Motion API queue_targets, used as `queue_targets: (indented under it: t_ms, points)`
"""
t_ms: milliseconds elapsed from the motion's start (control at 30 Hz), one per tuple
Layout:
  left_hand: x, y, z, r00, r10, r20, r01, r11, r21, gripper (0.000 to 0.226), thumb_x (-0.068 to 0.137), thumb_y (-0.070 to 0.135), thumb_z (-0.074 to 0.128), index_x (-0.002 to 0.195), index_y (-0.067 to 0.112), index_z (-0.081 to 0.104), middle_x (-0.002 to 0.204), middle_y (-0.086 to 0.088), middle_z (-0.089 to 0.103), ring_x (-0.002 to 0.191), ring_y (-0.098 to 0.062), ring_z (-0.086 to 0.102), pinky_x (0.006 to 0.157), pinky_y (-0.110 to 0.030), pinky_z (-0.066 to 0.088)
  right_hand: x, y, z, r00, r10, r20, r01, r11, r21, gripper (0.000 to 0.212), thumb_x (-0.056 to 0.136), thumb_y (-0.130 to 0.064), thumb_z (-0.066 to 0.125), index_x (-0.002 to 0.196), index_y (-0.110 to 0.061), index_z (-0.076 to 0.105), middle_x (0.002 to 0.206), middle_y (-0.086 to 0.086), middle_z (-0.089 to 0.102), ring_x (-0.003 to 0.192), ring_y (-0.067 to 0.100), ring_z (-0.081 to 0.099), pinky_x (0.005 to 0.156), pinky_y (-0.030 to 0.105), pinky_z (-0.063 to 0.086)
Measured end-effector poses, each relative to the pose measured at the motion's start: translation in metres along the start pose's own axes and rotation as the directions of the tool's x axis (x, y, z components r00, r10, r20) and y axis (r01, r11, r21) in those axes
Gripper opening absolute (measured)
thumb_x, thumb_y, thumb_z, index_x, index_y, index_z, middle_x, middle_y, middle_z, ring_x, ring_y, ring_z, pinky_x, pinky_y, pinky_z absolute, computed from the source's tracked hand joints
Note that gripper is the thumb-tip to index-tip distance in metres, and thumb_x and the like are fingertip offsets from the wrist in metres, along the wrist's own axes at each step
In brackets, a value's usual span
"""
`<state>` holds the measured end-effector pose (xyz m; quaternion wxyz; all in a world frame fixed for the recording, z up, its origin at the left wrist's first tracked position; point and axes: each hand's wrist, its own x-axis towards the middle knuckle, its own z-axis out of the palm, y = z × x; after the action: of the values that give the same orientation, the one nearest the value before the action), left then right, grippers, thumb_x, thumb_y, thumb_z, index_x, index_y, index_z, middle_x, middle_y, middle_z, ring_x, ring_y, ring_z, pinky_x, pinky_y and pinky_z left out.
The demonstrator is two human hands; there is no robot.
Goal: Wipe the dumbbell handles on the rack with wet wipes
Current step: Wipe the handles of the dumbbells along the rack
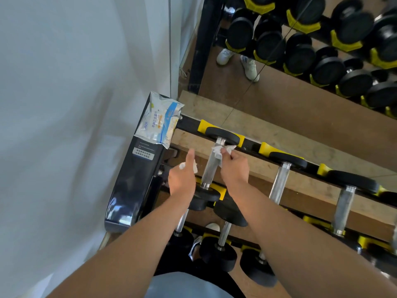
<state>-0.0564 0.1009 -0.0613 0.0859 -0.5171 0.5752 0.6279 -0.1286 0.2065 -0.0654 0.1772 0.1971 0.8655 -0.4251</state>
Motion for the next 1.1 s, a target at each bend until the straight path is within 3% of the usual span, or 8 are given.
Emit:
queue_targets:
  t_ms: [67,200,400,600,767,867,967,1100]
  points:
    - [0.010,-0.001,0.010,0.999,-0.023,-0.033,0.020,0.996,-0.090,0.063,0.093,0.068,0.041,0.115,0.013,0.061,0.104,-0.011,0.068,0.092,-0.026,0.068,0.084,-0.038,0.056,0.011,-0.012,0.002,0.998,0.054,-0.036,-0.051,0.995,0.082,0.031,0.099,-0.039,0.055,0.086,-0.015,0.069,0.072,0.000,0.064,0.064,0.012,0.055,0.052,0.023,0.038]
    - [0.015,-0.006,0.014,0.975,0.208,-0.073,-0.214,0.973,-0.089,0.017,0.105,0.021,0.040,0.117,0.030,0.049,0.093,0.004,0.070,0.069,-0.016,0.072,0.063,-0.027,0.057,0.012,-0.010,0.015,0.997,0.073,-0.032,-0.069,0.989,0.129,0.031,0.096,-0.041,0.061,0.088,-0.014,0.073,0.075,0.001,0.067,0.067,0.016,0.059,0.057,0.025,0.042]
    - [0.017,-0.023,0.029,0.963,0.245,-0.109,-0.217,0.951,0.221,0.023,0.102,0.049,0.041,0.108,0.030,0.052,0.078,0.004,0.062,0.068,-0.009,0.057,0.052,-0.022,0.035,-0.015,0.025,0.005,0.999,-0.051,0.016,0.053,0.989,-0.139,0.033,0.100,-0.042,0.052,0.090,-0.018,0.072,0.075,-0.001,0.067,0.066,0.010,0.057,0.054,0.025,0.040]
    - [0.026,-0.028,0.035,0.919,0.233,-0.319,-0.181,0.966,0.184,0.026,0.105,0.042,0.034,0.098,0.023,0.051,0.075,0.003,0.059,0.065,-0.012,0.055,0.050,-0.024,0.032,0.015,-0.009,0.015,0.996,0.008,-0.090,-0.004,0.999,0.047,0.033,0.103,-0.040,0.048,0.101,-0.016,0.070,0.088,0.002,0.069,0.078,0.018,0.061,0.067,0.029,0.045]
    - [0.032,-0.028,0.031,0.914,0.169,-0.369,-0.142,0.985,0.102,0.034,0.106,0.040,0.030,0.098,0.018,0.056,0.075,0.003,0.057,0.064,-0.010,0.053,0.057,-0.031,0.035,-0.026,0.032,0.007,0.979,-0.171,0.110,0.196,0.938,-0.285,0.027,0.105,-0.030,0.042,0.084,-0.021,0.057,0.070,-0.004,0.060,0.062,0.009,0.055,0.050,0.026,0.044]
    - [0.028,-0.029,0.038,0.919,0.155,-0.363,-0.134,0.988,0.083,0.039,0.105,0.041,0.030,0.094,0.017,0.059,0.079,-0.001,0.060,0.064,-0.015,0.051,0.064,-0.033,0.036,-0.035,0.050,-0.006,0.952,-0.082,0.294,0.224,0.842,-0.490,0.028,0.104,-0.031,0.044,0.085,-0.022,0.062,0.073,-0.002,0.064,0.067,0.014,0.061,0.064,0.040,0.053]
    - [0.025,-0.031,0.040,0.925,0.169,-0.341,-0.156,0.986,0.065,0.042,0.105,0.040,0.029,0.092,0.017,0.061,0.078,-0.002,0.062,0.067,-0.017,0.054,0.065,-0.033,0.036,-0.021,0.034,-0.014,0.983,0.075,0.165,-0.052,0.989,-0.137,0.022,0.103,-0.032,0.049,0.099,-0.025,0.070,0.079,0.000,0.069,0.065,0.011,0.058,0.059,0.030,0.045]
    - [0.026,-0.030,0.037,0.928,0.161,-0.336,-0.146,0.987,0.071,0.041,0.106,0.037,0.028,0.093,0.016,0.061,0.074,0.002,0.058,0.064,-0.007,0.050,0.059,-0.031,0.033,0.006,0.005,-0.002,0.997,0.002,0.073,-0.004,1.000,0.028,0.027,0.104,-0.032,0.046,0.114,-0.022,0.069,0.097,0.002,0.070,0.088,0.017,0.062,0.071,0.030,0.045]
